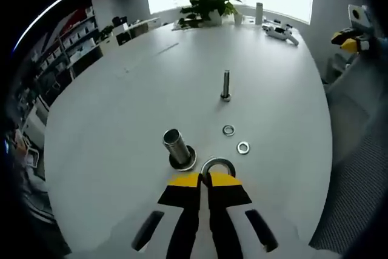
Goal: Place the washer onto the threaded stud by aligning its center hole with the stud, sliding it down to the base, and recovering from edge contact or off-axis alignment until the washer reaches the visible bottom stop.
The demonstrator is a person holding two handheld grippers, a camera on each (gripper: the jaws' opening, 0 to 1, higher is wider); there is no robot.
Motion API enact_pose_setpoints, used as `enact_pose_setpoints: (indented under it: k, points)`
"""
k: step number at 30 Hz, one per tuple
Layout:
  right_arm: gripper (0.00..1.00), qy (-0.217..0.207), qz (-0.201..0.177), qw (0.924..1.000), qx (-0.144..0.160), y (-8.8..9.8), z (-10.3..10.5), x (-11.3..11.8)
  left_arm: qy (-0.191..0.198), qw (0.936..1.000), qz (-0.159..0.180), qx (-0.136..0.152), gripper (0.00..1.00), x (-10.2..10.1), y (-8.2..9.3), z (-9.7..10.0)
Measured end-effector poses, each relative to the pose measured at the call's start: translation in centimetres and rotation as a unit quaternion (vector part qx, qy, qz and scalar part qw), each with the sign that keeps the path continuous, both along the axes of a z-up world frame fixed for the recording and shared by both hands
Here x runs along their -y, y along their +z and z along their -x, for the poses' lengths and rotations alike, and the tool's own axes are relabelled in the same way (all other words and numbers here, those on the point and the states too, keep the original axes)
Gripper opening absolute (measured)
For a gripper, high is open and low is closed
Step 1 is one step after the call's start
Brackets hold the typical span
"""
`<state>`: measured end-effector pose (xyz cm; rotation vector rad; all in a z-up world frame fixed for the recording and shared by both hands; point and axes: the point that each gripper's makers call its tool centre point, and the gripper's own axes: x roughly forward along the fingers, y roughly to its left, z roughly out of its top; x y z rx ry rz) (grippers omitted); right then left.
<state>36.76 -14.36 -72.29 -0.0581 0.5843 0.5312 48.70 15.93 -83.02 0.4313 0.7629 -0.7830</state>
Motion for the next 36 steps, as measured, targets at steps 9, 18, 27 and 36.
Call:
enact_pose_setpoints:
  k: [9, 18, 27, 36]
  points:
    - [0.23, -0.001, -0.001, 1.0000, 0.003, 0.1, 0.0, 0.0, 0.011, 0.9997, 0.015, 0.012, 0.01, 0.2, 1.7, -0.7]
    - [0.23, -0.002, -0.004, 1.0000, 0.006, 0.2, 0.0, 0.1, 0.012, 0.9994, 0.018, 0.026, 0.01, 0.7, 3.1, -1.7]
    - [0.23, -0.002, -0.005, 1.0000, 0.006, 0.1, 0.0, 0.2, 0.028, 0.9986, 0.017, 0.041, 0.01, -0.2, 4.1, -3.7]
    - [0.23, -0.003, -0.005, 1.0000, 0.006, 0.1, 0.0, 0.2, 0.030, 0.9992, 0.005, 0.026, 0.02, -0.2, 2.8, -4.7]
